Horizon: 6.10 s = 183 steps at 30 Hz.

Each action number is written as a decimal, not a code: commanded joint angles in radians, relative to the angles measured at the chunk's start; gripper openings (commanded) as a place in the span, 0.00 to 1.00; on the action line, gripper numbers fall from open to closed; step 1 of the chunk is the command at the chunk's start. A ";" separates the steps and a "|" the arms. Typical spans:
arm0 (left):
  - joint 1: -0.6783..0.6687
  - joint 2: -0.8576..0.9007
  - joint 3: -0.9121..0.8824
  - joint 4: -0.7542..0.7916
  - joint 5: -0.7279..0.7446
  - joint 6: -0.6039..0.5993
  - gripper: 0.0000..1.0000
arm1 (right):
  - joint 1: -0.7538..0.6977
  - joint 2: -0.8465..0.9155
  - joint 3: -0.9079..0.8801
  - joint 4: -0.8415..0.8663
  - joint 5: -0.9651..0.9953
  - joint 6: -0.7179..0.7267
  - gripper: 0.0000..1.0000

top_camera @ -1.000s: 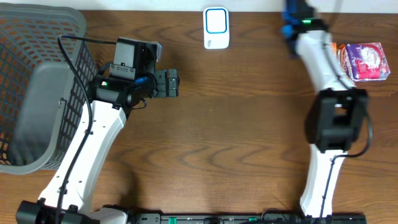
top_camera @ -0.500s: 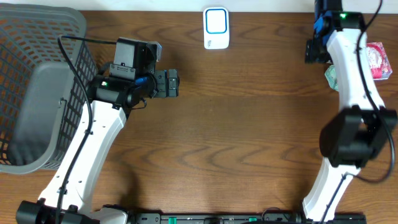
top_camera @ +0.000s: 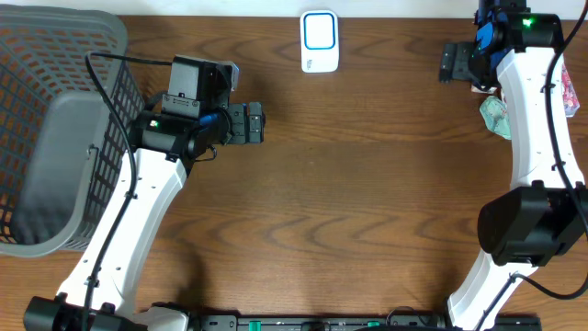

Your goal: Scan the item barcode

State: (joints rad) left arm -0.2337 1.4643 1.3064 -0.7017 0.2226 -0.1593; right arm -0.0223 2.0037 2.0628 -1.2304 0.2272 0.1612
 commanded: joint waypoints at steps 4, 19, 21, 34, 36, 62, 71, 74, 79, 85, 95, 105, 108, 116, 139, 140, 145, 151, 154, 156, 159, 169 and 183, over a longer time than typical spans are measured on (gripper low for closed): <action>0.003 0.000 0.005 -0.002 -0.006 0.006 0.98 | 0.004 0.008 0.003 0.000 -0.013 0.018 0.99; 0.003 0.000 0.005 -0.002 -0.006 0.006 0.98 | 0.004 0.008 0.003 0.000 -0.013 0.018 0.99; 0.003 0.000 0.005 -0.002 -0.006 0.006 0.98 | 0.004 0.008 0.003 0.000 -0.013 0.018 0.99; 0.003 0.000 0.005 -0.002 -0.006 0.006 0.98 | 0.004 0.008 0.003 0.000 -0.013 0.018 0.99; 0.003 0.000 0.005 -0.002 -0.006 0.006 0.98 | 0.004 0.008 0.003 0.000 -0.013 0.018 0.99; 0.003 0.000 0.005 -0.002 -0.006 0.006 0.98 | 0.004 0.008 0.003 0.000 -0.013 0.018 0.99; 0.003 0.000 0.005 -0.002 -0.006 0.006 0.98 | 0.004 0.008 0.003 0.090 -0.027 0.018 0.99; 0.003 0.000 0.005 -0.002 -0.006 0.006 0.98 | 0.005 0.008 0.003 0.071 -0.172 0.072 0.99; 0.003 0.000 0.005 -0.002 -0.006 0.006 0.98 | 0.011 0.011 0.000 -0.004 -0.542 0.077 0.99; 0.003 0.000 0.005 -0.002 -0.006 0.006 0.98 | 0.055 0.011 -0.003 0.007 -0.653 0.078 0.99; 0.003 0.000 0.005 -0.002 -0.006 0.006 0.98 | 0.245 0.011 -0.003 -0.097 -0.801 0.064 0.99; 0.003 0.000 0.005 -0.002 -0.006 0.006 0.98 | 0.501 0.011 -0.004 -0.124 -0.396 0.036 0.99; 0.003 0.000 0.005 -0.002 -0.006 0.006 0.98 | 0.528 0.005 0.008 -0.092 -0.314 0.024 0.99; 0.003 0.000 0.005 -0.002 -0.006 0.006 0.98 | 0.394 -0.077 0.093 -0.119 -0.073 0.063 0.99; 0.003 0.000 0.005 -0.002 -0.006 0.006 0.98 | 0.099 -0.167 0.070 -0.453 -0.385 0.052 0.99; 0.003 0.000 0.005 -0.002 -0.006 0.006 0.98 | 0.098 -0.180 0.069 -0.468 -0.383 0.051 0.99; 0.003 0.000 0.005 -0.002 -0.006 0.006 0.98 | 0.107 -0.311 0.010 -0.468 -0.362 0.040 0.99; 0.003 0.000 0.005 -0.002 -0.006 0.006 0.98 | 0.115 -0.573 -0.224 -0.467 -0.278 0.078 0.99; 0.003 0.000 0.005 -0.002 -0.006 0.006 0.98 | 0.115 -0.665 -0.316 -0.466 -0.299 0.079 0.99; 0.003 0.000 0.005 -0.002 -0.006 0.006 0.98 | 0.115 -0.709 -0.351 -0.468 -0.311 0.077 0.99; 0.003 0.000 0.005 -0.002 -0.006 0.006 0.98 | 0.115 -0.752 -0.373 -0.468 -0.308 0.077 0.99; 0.003 0.000 0.005 -0.002 -0.006 0.006 0.98 | 0.115 -0.823 -0.374 -0.460 -0.244 -0.015 0.99; 0.003 0.000 0.005 -0.002 -0.006 0.006 0.98 | -0.005 -1.324 -0.723 -0.092 -0.287 -0.059 0.99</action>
State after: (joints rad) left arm -0.2337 1.4643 1.3064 -0.7010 0.2222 -0.1593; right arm 0.0231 0.8295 1.4815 -1.3899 -0.0418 0.1535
